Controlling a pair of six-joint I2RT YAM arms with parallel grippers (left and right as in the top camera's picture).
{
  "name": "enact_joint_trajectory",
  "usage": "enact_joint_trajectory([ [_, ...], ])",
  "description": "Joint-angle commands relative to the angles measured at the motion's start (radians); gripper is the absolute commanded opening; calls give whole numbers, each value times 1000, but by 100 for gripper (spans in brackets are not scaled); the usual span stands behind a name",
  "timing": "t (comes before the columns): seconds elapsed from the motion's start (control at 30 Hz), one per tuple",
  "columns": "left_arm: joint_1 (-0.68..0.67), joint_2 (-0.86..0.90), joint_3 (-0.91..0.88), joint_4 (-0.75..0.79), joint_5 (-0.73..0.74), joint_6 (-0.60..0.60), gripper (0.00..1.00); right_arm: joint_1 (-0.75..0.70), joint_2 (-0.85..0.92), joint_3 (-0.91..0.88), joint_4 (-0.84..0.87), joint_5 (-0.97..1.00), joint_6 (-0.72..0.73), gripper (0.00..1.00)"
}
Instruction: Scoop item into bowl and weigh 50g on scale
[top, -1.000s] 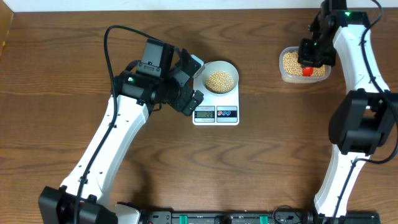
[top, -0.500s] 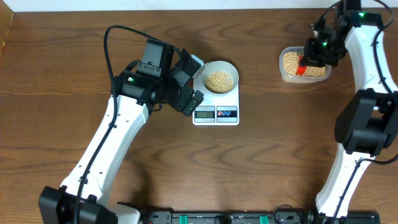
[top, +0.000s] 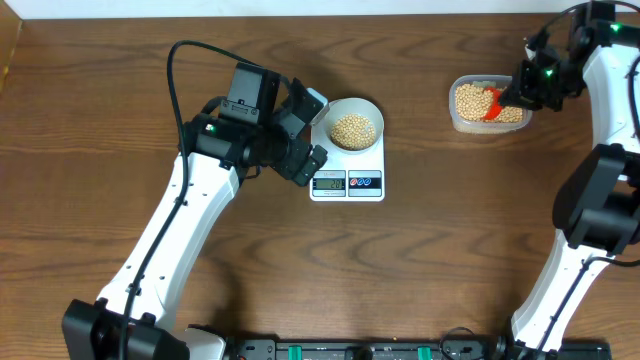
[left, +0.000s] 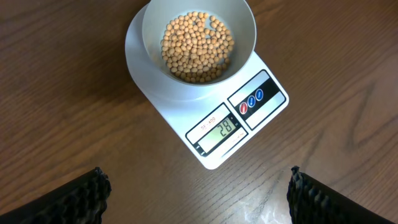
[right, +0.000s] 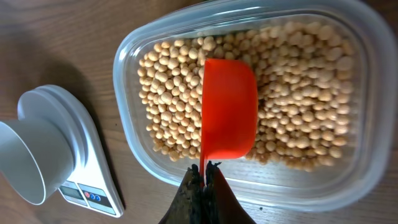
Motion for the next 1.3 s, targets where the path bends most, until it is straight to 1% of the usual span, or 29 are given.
enact_joint_trajectory([
  [0.0, 2, 11, -8, 2, 16, -6, 93, -30, 26, -25, 2, -58, -40, 1],
  [0.1, 2, 11, -8, 2, 16, -5, 93, -53, 26, -69, 21, -126, -67, 1],
  [0.33, 2, 11, -8, 1, 16, -5, 93, -106, 26, -227, 113, -250, -67, 1],
  [0.43, 2, 11, -8, 1, 16, -5, 93, -123, 26, -263, 127, -290, -67, 1],
  [0.77, 2, 11, -8, 2, 16, -5, 93, -132, 26, -264, 129, -349, -78, 1],
  [1.07, 2, 11, -8, 2, 16, -5, 93, -134, 26, -264, 166, -383, -74, 1],
  [1.27, 2, 11, -8, 2, 16, -5, 93, -158, 26, -264, 189, -462, -79, 1],
])
